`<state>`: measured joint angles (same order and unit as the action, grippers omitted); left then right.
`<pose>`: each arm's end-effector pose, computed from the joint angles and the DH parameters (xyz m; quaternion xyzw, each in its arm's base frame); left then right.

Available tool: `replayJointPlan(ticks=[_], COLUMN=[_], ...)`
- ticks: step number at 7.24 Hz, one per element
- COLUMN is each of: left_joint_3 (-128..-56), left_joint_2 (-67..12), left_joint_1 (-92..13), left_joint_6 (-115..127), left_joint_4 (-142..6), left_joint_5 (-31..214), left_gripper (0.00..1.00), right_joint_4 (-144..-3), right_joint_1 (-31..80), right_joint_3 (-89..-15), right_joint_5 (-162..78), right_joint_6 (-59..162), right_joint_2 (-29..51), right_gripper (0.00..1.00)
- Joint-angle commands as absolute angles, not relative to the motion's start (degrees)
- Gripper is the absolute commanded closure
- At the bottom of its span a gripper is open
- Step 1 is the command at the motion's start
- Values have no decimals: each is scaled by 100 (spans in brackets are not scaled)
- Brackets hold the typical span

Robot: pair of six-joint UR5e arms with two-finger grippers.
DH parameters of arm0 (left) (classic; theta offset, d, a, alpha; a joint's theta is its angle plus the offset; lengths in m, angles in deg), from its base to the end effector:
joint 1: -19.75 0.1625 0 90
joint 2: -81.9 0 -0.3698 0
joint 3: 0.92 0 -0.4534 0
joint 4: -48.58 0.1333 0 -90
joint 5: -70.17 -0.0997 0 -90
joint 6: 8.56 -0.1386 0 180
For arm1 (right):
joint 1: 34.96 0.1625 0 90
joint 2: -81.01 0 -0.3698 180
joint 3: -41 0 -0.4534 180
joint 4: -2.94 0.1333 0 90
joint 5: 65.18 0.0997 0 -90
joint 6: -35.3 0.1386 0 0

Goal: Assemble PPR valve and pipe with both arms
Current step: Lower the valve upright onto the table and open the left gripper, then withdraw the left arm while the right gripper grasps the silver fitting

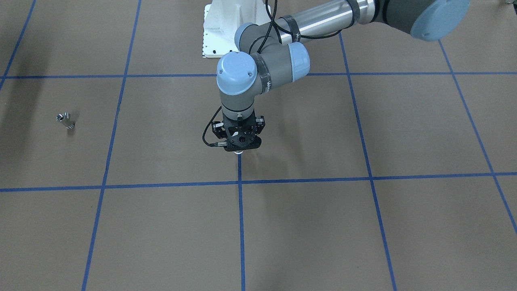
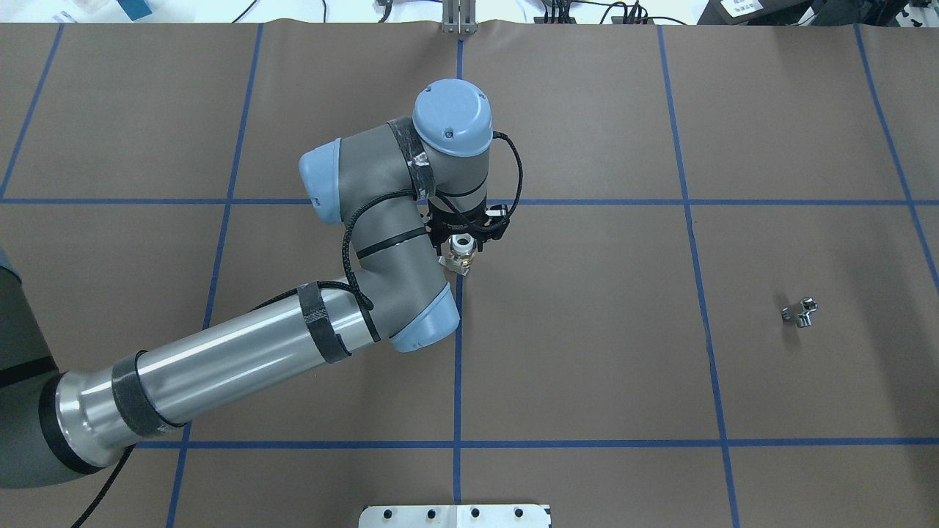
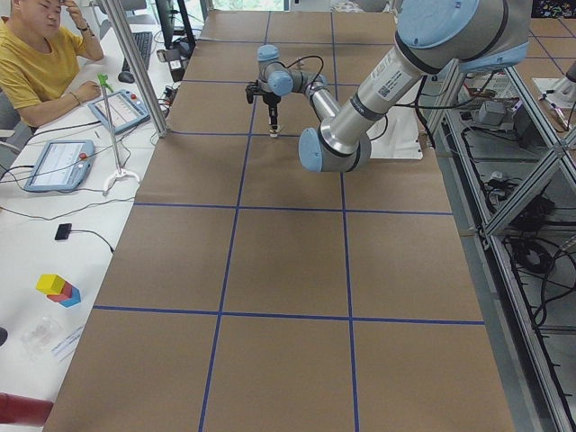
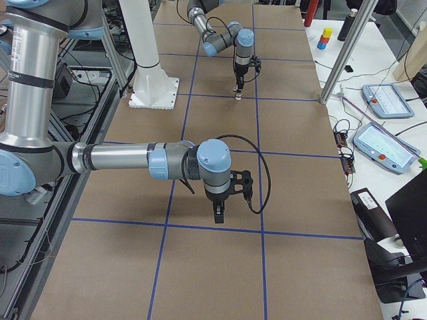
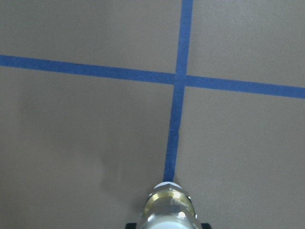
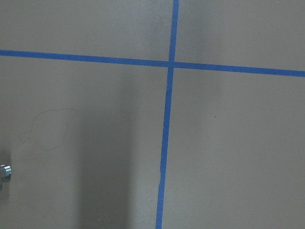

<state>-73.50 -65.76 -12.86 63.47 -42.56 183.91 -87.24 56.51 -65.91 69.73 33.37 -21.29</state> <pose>0.6466 -0.5057 0.0967 -0.0263 0.3948 -0.0446 0.9173 0.0478 -0.4791 0.5775 0.0470 -0.3804 -0.0185 0.9234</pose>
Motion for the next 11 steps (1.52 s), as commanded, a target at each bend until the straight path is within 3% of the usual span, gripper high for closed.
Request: replayJointPlan(ticks=[1, 3, 5, 7, 8, 11], left_joint_3=[-7613, -8374, -10390, -11688, -11998, -11949], left_joint_2=[-6523, -6201, -4938, -4137, -3549, -2939], left_joint_1=[-1294, -1400, -1609, -2048, -2181, -2830], left_joint_6=[6342, 6324, 5217, 3712, 3131, 1426], left_joint_4=[-4239, -4178, -3420, -2457, -2490, -2534], left_joint_5=[18399, 18434, 18460, 18460, 18452, 18478], left_gripper=[1, 1, 1, 1, 1, 1], right_joint_4=[-8724, -8715, -8271, -7252, -6856, -5757], right_joint_1=[5645, 5619, 5111, 4209, 3725, 2292], right_joint_3=[-6579, -6587, -6614, -6614, -6614, -6596], right_joint_5=[6973, 7043, 7412, 7360, 7151, 6141], right_joint_6=[3337, 3345, 4429, 6036, 6592, 8603], right_joint_2=[-2129, -2112, -1989, -2006, -2006, -1989], right_gripper=[0, 0, 0, 0, 0, 0])
